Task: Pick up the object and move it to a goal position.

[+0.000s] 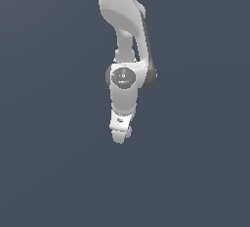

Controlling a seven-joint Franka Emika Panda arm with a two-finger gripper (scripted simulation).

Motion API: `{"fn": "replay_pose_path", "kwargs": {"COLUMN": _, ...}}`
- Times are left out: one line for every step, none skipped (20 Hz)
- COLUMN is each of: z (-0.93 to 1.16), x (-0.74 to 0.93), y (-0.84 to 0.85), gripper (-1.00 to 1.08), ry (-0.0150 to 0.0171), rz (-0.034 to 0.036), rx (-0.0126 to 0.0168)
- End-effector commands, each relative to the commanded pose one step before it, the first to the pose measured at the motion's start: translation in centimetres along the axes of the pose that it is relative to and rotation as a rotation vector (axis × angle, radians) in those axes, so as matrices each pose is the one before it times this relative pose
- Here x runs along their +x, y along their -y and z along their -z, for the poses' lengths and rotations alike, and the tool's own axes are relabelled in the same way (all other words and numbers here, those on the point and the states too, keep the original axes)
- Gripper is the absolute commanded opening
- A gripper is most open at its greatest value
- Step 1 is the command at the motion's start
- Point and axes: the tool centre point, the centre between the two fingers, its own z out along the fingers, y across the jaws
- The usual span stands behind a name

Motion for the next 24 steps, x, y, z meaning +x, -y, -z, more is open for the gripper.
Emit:
{"fn": "replay_pose_path", "kwargs": {"z": -0.302, "x": 0.015, "y": 0.019, "gripper": 1.00, "ry": 0.00004, "rz": 0.00060, "rx": 0.00028}}
{"fn": "replay_pose_path", "kwargs": {"z": -0.271, "x": -0.018, "y": 0.003, "gripper": 1.00, "ry": 0.00000, "rz": 0.00000, "rx": 0.00000}}
{"fn": "replay_pose_path", "kwargs": {"z": -0.347, "x": 0.008, "y": 0.012, "gripper": 1.00, "ry": -0.00001, "rz": 0.00049, "rx": 0.00000}}
{"fn": "replay_pose_path", "kwargs": {"z": -0.422, "x": 0.002, "y": 0.014, "gripper": 1.00, "ry": -0.00001, "rz": 0.00049, "rx": 0.00000}}
{"fn": "replay_pose_path", "kwargs": {"z": -0.496, "x": -0.003, "y": 0.017, "gripper": 1.00, "ry": -0.00001, "rz": 0.00049, "rx": 0.00000}}
{"fn": "replay_pose_path", "kwargs": {"z": -0.567, "x": 0.004, "y": 0.023, "gripper": 1.00, "ry": -0.00002, "rz": 0.00069, "rx": 0.00001}}
{"fn": "replay_pose_path", "kwargs": {"z": -0.601, "x": 0.002, "y": 0.024, "gripper": 1.00, "ry": -0.00002, "rz": 0.00069, "rx": 0.00001}}
{"fn": "replay_pose_path", "kwargs": {"z": -0.527, "x": -0.005, "y": 0.017, "gripper": 1.00, "ry": -0.00002, "rz": 0.00049, "rx": 0.00000}}
{"fn": "replay_pose_path", "kwargs": {"z": -0.445, "x": 0.002, "y": 0.010, "gripper": 1.00, "ry": -0.00002, "rz": 0.00049, "rx": 0.00000}}
{"fn": "replay_pose_path", "kwargs": {"z": -0.362, "x": 0.010, "y": 0.002, "gripper": 1.00, "ry": -0.00002, "rz": 0.00049, "rx": -0.00001}}
{"fn": "replay_pose_path", "kwargs": {"z": -0.281, "x": -0.012, "y": -0.015, "gripper": 1.00, "ry": 0.00000, "rz": 0.00000, "rx": 0.00000}}
{"fn": "replay_pose_path", "kwargs": {"z": -0.198, "x": -0.004, "y": -0.025, "gripper": 1.00, "ry": 0.00000, "rz": 0.00000, "rx": 0.00000}}
{"fn": "replay_pose_path", "kwargs": {"z": -0.118, "x": 0.004, "y": -0.034, "gripper": 1.00, "ry": 0.00000, "rz": 0.00000, "rx": 0.00000}}
{"fn": "replay_pose_path", "kwargs": {"z": -0.047, "x": 0.009, "y": -0.036, "gripper": 1.00, "ry": 0.00000, "rz": 0.00000, "rx": 0.00000}}
{"fn": "replay_pose_path", "kwargs": {"z": -0.006, "x": 0.005, "y": -0.016, "gripper": 1.00, "ry": 0.00000, "rz": 0.00000, "rx": 0.00000}}
{"fn": "replay_pose_path", "kwargs": {"z": 0.000, "x": 0.000, "y": 0.000, "gripper": -1.00, "ry": 0.00000, "rz": 0.00000, "rx": 0.00000}}
{"fn": "replay_pose_path", "kwargs": {"z": 0.000, "x": 0.000, "y": 0.000, "gripper": -1.00, "ry": 0.00000, "rz": 0.00000, "rx": 0.00000}}
{"fn": "replay_pose_path", "kwargs": {"z": 0.000, "x": 0.000, "y": 0.000, "gripper": -1.00, "ry": 0.00000, "rz": 0.00000, "rx": 0.00000}}
{"fn": "replay_pose_path", "kwargs": {"z": 0.000, "x": 0.000, "y": 0.000, "gripper": -1.00, "ry": 0.00000, "rz": 0.00000, "rx": 0.00000}}
{"fn": "replay_pose_path", "kwargs": {"z": 0.000, "x": 0.000, "y": 0.000, "gripper": -1.00, "ry": 0.00000, "rz": 0.00000, "rx": 0.00000}}
{"fn": "replay_pose_path", "kwargs": {"z": 0.000, "x": 0.000, "y": 0.000, "gripper": -1.00, "ry": 0.00000, "rz": 0.00000, "rx": 0.00000}}
{"fn": "replay_pose_path", "kwargs": {"z": 0.000, "x": 0.000, "y": 0.000, "gripper": -1.00, "ry": 0.00000, "rz": 0.00000, "rx": 0.00000}}
{"fn": "replay_pose_path", "kwargs": {"z": 0.000, "x": 0.000, "y": 0.000, "gripper": -1.00, "ry": 0.00000, "rz": 0.00000, "rx": 0.00000}}
{"fn": "replay_pose_path", "kwargs": {"z": 0.000, "x": 0.000, "y": 0.000, "gripper": -1.00, "ry": 0.00000, "rz": 0.00000, "rx": 0.00000}}
